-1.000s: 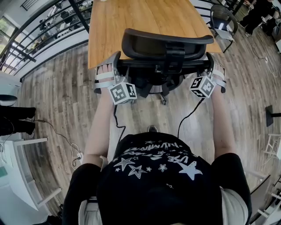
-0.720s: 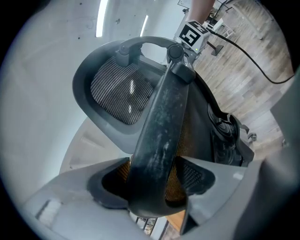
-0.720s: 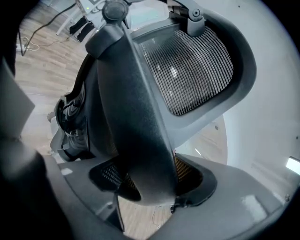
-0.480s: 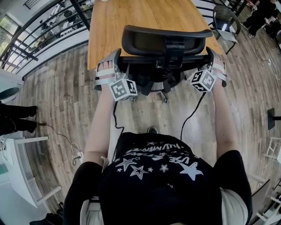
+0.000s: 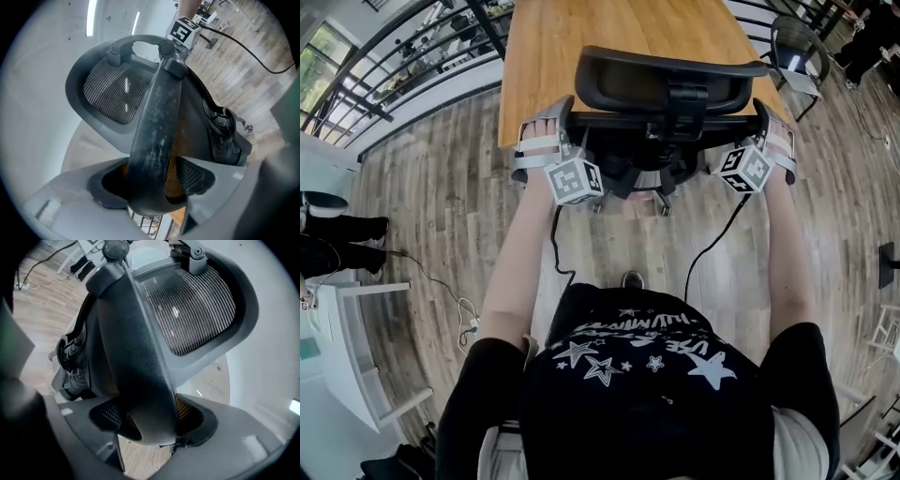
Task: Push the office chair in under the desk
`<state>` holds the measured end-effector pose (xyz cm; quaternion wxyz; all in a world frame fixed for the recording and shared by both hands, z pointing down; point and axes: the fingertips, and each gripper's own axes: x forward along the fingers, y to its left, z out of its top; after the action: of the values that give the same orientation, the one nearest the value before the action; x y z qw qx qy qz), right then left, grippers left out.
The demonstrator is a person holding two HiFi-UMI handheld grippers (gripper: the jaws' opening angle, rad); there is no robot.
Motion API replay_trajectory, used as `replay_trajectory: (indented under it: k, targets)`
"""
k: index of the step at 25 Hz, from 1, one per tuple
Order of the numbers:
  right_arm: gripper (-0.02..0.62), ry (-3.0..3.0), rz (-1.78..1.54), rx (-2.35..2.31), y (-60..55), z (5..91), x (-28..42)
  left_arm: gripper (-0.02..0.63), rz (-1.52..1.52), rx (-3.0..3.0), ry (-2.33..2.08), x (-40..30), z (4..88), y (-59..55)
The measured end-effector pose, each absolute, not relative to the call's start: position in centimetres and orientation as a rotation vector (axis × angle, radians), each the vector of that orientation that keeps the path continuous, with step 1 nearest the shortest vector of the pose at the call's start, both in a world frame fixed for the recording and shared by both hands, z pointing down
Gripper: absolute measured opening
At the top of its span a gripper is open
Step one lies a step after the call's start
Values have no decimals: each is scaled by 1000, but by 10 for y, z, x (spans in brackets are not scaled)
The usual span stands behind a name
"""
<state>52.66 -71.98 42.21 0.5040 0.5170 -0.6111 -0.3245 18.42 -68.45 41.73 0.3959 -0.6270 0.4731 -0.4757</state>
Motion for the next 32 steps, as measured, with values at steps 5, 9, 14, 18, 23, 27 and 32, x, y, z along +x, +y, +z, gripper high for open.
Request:
replay_trajectory:
  k: [5,9,14,18,23,27,32]
  targets:
    - [305,-1465,-784,1256,-721,425,525,314,-1216,-1581,1210,182,421,-686]
    - [307,-1458,-794,1259,-722,426,523,314,-1236,-1567,1194,179,424,-687]
    - [311,-1452,-776,1272,-728,426,526,313,-1234,-1546,1190,181,424,-686]
    - [313,-1452,-784,1274,-730,427,526,314,-1232,-1539,1194,181,424,-686]
    - [316,-1447,-784,1282,-730,428,526,314,-1244,-1595,1206,182,425,-686]
    - [316,-1450,-780,1267,-727,428,525,314,-1265,-1614,1180,181,428,-684]
    - [325,-1442,-728,1256,-723,430,528,314,-1307,-1669,1138,183,432,-682]
